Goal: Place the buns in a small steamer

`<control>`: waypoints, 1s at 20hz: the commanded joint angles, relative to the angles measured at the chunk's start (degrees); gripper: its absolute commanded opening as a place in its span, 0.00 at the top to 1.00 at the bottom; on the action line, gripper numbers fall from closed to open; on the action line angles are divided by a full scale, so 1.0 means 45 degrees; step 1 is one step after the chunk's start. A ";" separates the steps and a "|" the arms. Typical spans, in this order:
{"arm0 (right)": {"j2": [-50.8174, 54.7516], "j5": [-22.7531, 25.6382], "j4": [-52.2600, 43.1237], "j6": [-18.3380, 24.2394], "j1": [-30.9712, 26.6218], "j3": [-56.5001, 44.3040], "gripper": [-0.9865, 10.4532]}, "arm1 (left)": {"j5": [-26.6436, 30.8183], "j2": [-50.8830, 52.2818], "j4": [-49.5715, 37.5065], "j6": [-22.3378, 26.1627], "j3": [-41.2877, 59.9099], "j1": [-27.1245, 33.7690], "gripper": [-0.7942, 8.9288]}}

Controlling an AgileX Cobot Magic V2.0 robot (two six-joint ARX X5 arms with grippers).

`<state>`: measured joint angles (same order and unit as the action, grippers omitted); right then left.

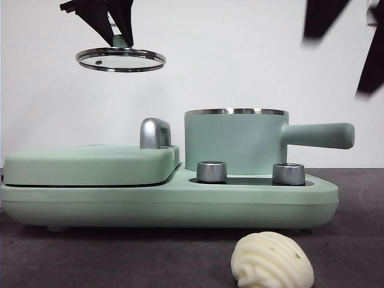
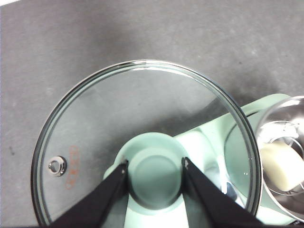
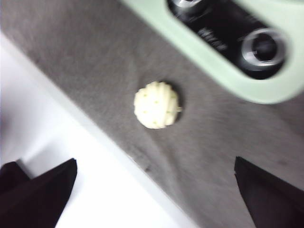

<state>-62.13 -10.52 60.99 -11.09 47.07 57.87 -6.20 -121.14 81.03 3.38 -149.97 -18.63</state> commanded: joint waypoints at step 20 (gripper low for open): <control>-0.4507 0.0908 -0.7203 -0.0991 0.1345 -0.3429 0.74 | -0.0053 0.0029 -0.0087 0.0005 -0.0505 -0.0374 0.87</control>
<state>-81.62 -6.33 29.02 -15.09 52.49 41.85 -6.20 -121.14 81.03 3.40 -149.97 -20.03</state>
